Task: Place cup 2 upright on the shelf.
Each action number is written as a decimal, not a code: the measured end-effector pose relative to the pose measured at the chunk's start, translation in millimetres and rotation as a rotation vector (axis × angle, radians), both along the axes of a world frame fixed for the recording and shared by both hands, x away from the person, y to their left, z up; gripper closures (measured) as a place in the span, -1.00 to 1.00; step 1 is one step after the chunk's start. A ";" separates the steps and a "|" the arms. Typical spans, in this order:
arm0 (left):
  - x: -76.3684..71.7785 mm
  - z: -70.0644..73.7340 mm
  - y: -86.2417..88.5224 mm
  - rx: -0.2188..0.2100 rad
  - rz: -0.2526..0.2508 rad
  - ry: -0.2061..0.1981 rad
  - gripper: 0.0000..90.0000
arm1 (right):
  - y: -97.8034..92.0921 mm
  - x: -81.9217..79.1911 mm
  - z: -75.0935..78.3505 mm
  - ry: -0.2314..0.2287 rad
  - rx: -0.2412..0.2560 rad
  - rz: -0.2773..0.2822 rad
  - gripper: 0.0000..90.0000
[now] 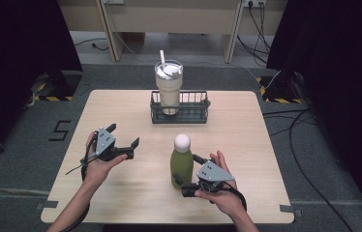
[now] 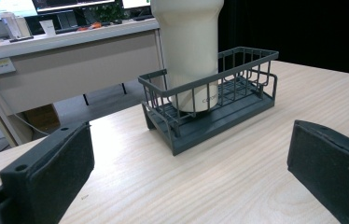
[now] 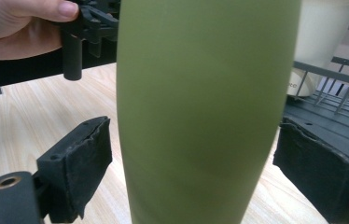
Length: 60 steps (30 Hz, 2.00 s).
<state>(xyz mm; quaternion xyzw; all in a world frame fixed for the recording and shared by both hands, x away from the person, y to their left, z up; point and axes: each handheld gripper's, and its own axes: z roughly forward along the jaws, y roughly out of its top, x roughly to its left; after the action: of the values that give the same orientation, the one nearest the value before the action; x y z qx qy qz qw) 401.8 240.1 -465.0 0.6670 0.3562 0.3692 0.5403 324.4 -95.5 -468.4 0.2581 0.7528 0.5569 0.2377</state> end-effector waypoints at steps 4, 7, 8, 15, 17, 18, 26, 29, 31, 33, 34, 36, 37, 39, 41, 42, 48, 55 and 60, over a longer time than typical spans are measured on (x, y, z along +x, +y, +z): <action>-2.2 -4.1 1.9 -0.008 0.003 0.007 -1.00 | 4.4 4.2 -1.3 0.006 0.001 0.002 -0.68; -2.8 -5.8 2.0 -0.005 0.001 0.010 -1.00 | 6.9 7.7 -2.0 0.008 0.000 0.002 -0.67; -3.1 -6.8 2.5 -0.006 0.002 0.013 -1.00 | 7.4 8.5 -2.2 0.011 -0.001 0.002 -0.66; -3.3 -10.0 3.4 -0.011 0.003 0.022 -0.98 | 13.2 12.6 -7.4 0.015 -0.005 0.002 -0.56; -3.0 -11.2 3.8 -0.011 0.002 0.025 -0.98 | 12.9 12.8 -6.9 0.019 -0.002 0.003 -0.55; -3.0 -12.0 3.7 -0.013 0.003 0.029 -0.98 | 13.1 12.7 -6.5 0.015 -0.006 0.003 -0.55; -3.0 -14.6 4.4 -0.013 0.003 0.036 -0.98 | 12.9 12.4 -3.9 0.024 -0.015 0.000 -0.55; -2.5 -16.0 6.3 -0.018 0.008 0.041 -0.98 | 10.8 14.1 -1.1 0.022 -0.014 -0.019 -0.54; -2.1 -17.8 7.7 -0.021 0.011 0.047 -0.98 | 8.7 15.6 2.3 0.024 -0.001 -0.028 -0.54; -2.2 -18.6 7.7 -0.021 0.012 0.048 -0.98 | 6.8 16.9 5.7 0.020 0.009 -0.036 -0.54; -2.3 -18.7 7.7 -0.020 0.012 0.049 -0.98 | 5.6 17.8 8.0 0.017 0.013 -0.043 -0.54; -2.3 -18.8 7.6 -0.021 0.012 0.049 -0.98 | 4.3 18.6 9.4 0.010 0.009 -0.046 -0.54; -2.3 -19.1 7.5 -0.020 0.012 0.050 -0.98 | 1.5 20.6 12.7 0.007 0.017 -0.062 -0.54; -2.1 -19.9 7.3 -0.019 0.012 0.053 -0.98 | -1.1 22.2 15.0 0.006 0.018 -0.075 -0.54; -2.0 -20.4 7.0 -0.019 0.013 0.053 -0.98 | -2.2 23.2 16.0 0.003 0.020 -0.083 -0.54; -2.0 -21.0 6.6 -0.017 0.012 0.055 -0.98 | -4.1 25.3 17.5 0.000 0.026 -0.093 -0.54; -2.0 -21.3 6.6 -0.018 0.011 0.055 -0.98 | -7.8 29.7 20.8 -0.004 0.030 -0.118 -0.54; -2.3 -21.9 7.2 -0.017 0.012 0.057 -0.98 | -12.9 36.4 24.7 -0.006 0.041 -0.153 -0.54; -2.0 -23.1 7.0 -0.020 0.010 0.062 -0.98 | -17.2 40.4 26.9 -0.010 0.047 -0.174 -0.54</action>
<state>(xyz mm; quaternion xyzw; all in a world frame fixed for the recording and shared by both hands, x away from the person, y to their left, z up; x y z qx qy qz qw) 399.8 247.1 -488.1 0.6710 0.3798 0.3476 0.5336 364.8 -112.6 -441.4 0.3254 0.7130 0.5530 0.2827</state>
